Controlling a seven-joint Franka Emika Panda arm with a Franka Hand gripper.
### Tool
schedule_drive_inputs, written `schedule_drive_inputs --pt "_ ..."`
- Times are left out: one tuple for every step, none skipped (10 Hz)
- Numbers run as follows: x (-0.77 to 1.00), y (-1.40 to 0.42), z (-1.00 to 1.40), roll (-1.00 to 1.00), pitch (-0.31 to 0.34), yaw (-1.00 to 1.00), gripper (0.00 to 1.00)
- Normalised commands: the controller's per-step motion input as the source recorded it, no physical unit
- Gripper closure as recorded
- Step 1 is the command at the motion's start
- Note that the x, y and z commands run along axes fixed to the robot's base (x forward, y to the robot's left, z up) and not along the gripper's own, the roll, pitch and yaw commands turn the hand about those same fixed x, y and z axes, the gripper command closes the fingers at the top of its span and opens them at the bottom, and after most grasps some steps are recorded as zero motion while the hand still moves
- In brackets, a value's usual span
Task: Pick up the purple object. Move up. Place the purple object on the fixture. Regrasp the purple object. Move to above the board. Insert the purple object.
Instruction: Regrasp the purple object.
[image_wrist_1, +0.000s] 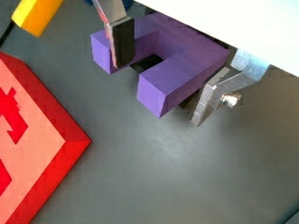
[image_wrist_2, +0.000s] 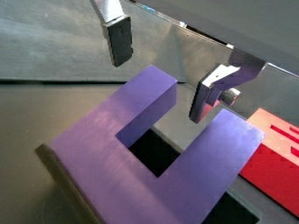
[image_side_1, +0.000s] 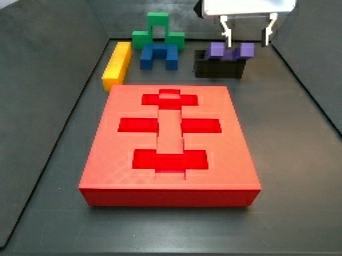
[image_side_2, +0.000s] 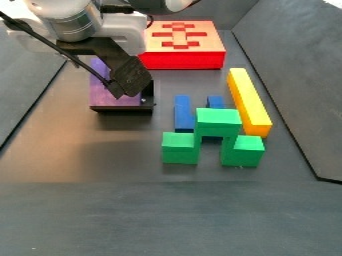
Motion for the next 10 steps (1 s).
schedule_drive_inputs --pt "-0.02 -0.39 0.4 1.0 -0.103 0.15 0.0" --pt "0.0 -0.35 0.49 1.0 0.0 0.2 0.0" --pt "0.16 -0.29 0.41 1.0 0.0 0.21 0.0" --pt "0.21 -0.29 0.38 1.0 0.0 0.23 0.0" --pt "0.24 -0.31 0.36 1.0 0.0 0.23 0.0" --pt "0.36 -0.27 0.27 1.0 0.051 0.2 0.0" --pt "0.4 -0.29 0.14 1.0 0.137 0.07 0.0" --pt "0.54 -0.15 0.0 1.0 0.134 0.17 0.0" --pt "0.61 -0.05 0.0 1.0 0.14 0.19 0.0" --pt "0.57 -0.01 0.0 1.0 0.223 0.09 0.0"
